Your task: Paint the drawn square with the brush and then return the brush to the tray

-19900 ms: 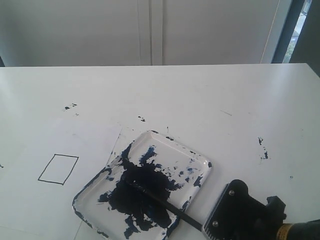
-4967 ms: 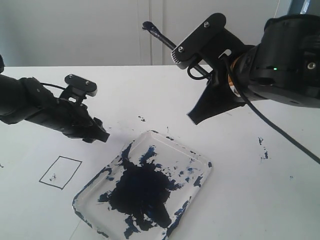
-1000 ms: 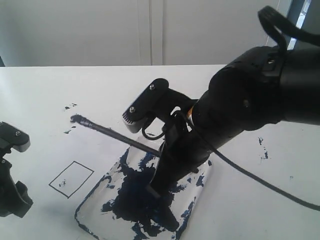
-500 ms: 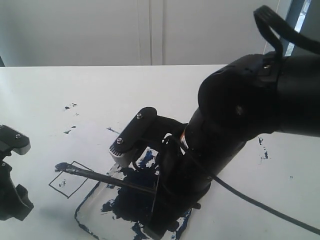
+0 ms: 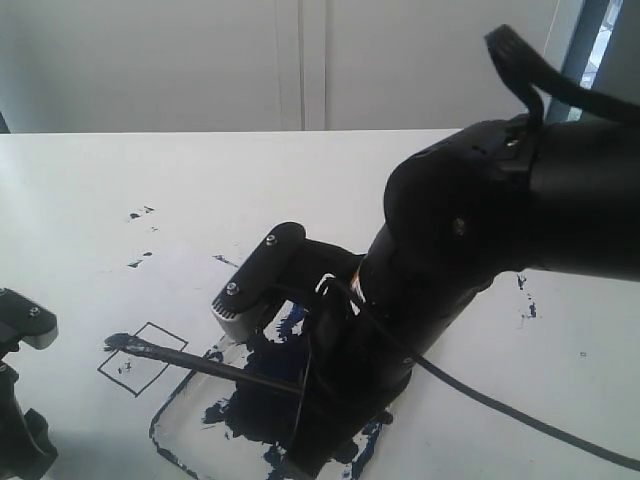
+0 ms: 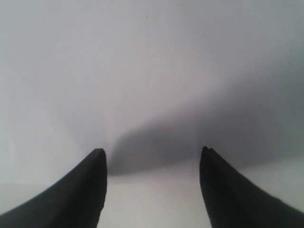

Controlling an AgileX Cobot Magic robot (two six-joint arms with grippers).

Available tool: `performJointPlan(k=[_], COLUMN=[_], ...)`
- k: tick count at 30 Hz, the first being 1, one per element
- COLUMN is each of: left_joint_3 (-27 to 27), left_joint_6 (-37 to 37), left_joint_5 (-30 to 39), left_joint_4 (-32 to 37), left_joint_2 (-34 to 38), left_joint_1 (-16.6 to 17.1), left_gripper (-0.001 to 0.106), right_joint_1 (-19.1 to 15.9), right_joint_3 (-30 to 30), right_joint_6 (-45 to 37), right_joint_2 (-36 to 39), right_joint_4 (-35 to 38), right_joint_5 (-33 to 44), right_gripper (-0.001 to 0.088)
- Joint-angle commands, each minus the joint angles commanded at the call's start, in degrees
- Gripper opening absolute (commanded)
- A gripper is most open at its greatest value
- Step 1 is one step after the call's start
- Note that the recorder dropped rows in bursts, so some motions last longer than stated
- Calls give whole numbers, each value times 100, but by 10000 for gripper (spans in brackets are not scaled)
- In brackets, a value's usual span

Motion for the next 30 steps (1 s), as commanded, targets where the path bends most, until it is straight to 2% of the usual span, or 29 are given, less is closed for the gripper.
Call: performJointPlan(k=[22, 30], left_joint_3=[-1, -1], left_joint_6=[0, 0], left_joint_5=[113, 206], left_joint_4=[-222, -354], left_joint_2=[5, 5], left_joint_1=[0, 0], left_gripper=[617, 586], right_joint_1=[0, 0], right_joint_3=[0, 0], right_joint_6=[0, 0], right_joint_2=[104, 104], right_joint_4=[35, 35], right_joint_5=[-115, -103], right_gripper=[0, 0])
